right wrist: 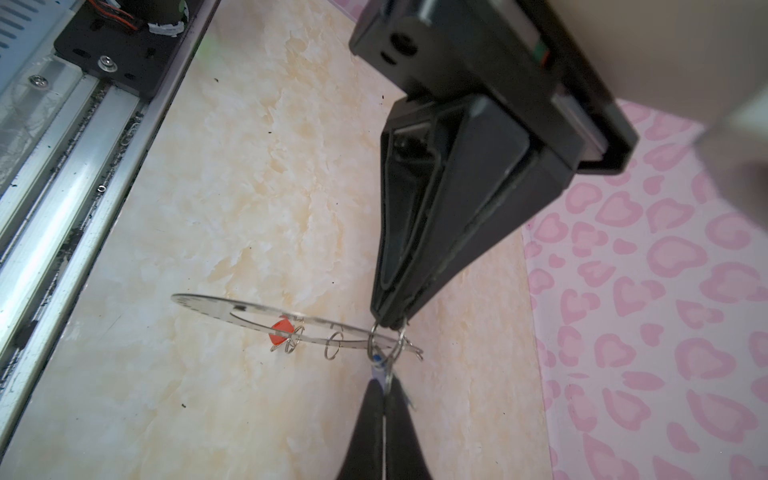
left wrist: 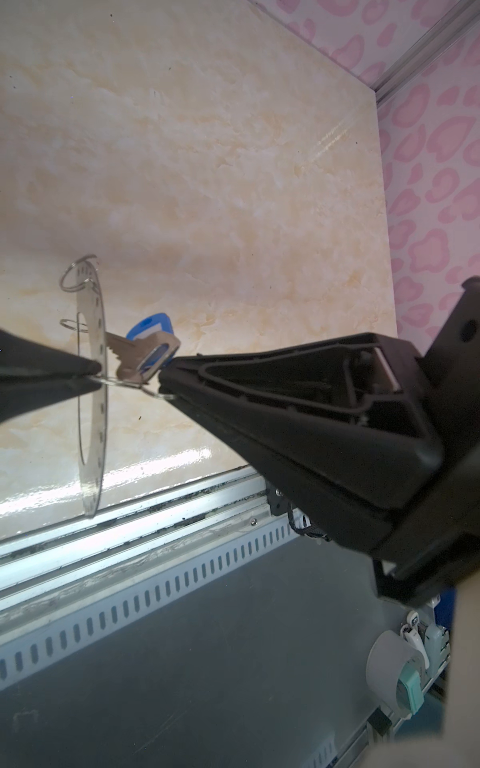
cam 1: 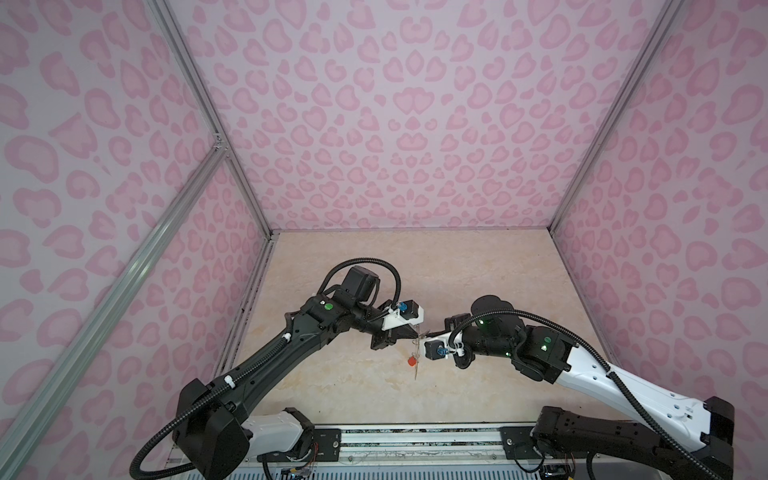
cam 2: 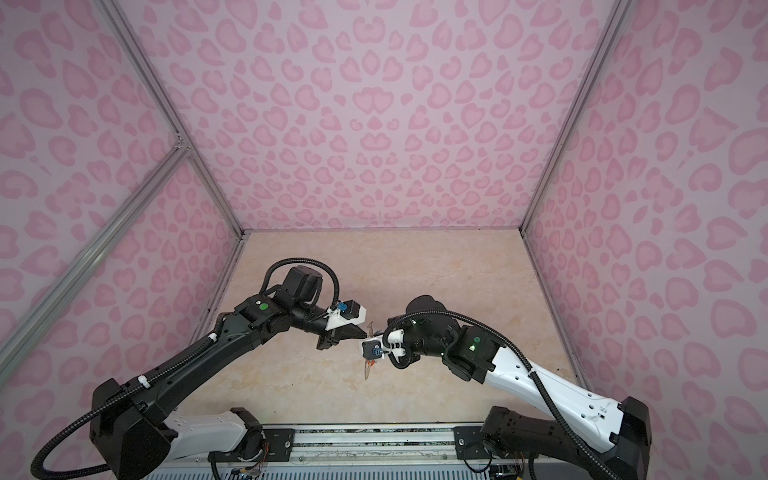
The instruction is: Put the keys on the keyring
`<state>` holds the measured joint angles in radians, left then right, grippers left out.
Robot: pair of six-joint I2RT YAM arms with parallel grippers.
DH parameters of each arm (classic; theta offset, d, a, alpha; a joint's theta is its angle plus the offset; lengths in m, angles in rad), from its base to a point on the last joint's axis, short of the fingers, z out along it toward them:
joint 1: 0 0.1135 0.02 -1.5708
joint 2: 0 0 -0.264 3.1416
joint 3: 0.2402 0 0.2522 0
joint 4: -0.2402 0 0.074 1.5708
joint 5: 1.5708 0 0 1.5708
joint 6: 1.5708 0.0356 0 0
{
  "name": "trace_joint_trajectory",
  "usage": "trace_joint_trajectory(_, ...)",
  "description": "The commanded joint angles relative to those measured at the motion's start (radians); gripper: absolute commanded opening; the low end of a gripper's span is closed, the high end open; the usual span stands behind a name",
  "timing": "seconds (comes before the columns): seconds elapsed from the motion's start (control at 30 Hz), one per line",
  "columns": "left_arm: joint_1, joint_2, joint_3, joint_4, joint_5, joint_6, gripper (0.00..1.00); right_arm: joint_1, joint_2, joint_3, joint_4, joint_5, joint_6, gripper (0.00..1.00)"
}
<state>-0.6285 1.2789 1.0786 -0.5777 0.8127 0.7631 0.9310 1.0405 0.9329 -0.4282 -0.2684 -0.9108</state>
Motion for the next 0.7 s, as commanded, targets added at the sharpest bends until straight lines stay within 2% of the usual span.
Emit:
trace_joint_trajectory(0.0,0.001,0.003,0.017,0.036,0.009,0.012,0.03,0.005,-0.001,-0.004,-0.049,0.001,-0.012,0.00)
trace_joint_trajectory(0.27,0.002,-0.016,0.012,0.089,0.007,-0.028,0.03,0.006,0.001,-0.068,0.026,0.065,0.022,0.00)
trace_joint_trajectory(0.5,0.009,-0.030,0.032,0.171,0.027,-0.080,0.03,0.001,-0.037,-0.171,0.268,0.186,0.061,0.00)
trace_joint_trajectory(0.53,0.012,-0.031,0.032,0.195,0.033,-0.095,0.03,0.002,-0.036,-0.172,0.277,0.188,0.064,0.01)
trace_joint_trajectory(0.67,0.015,-0.029,0.032,0.260,0.052,-0.141,0.03,0.003,-0.038,-0.161,0.296,0.204,0.106,0.18)
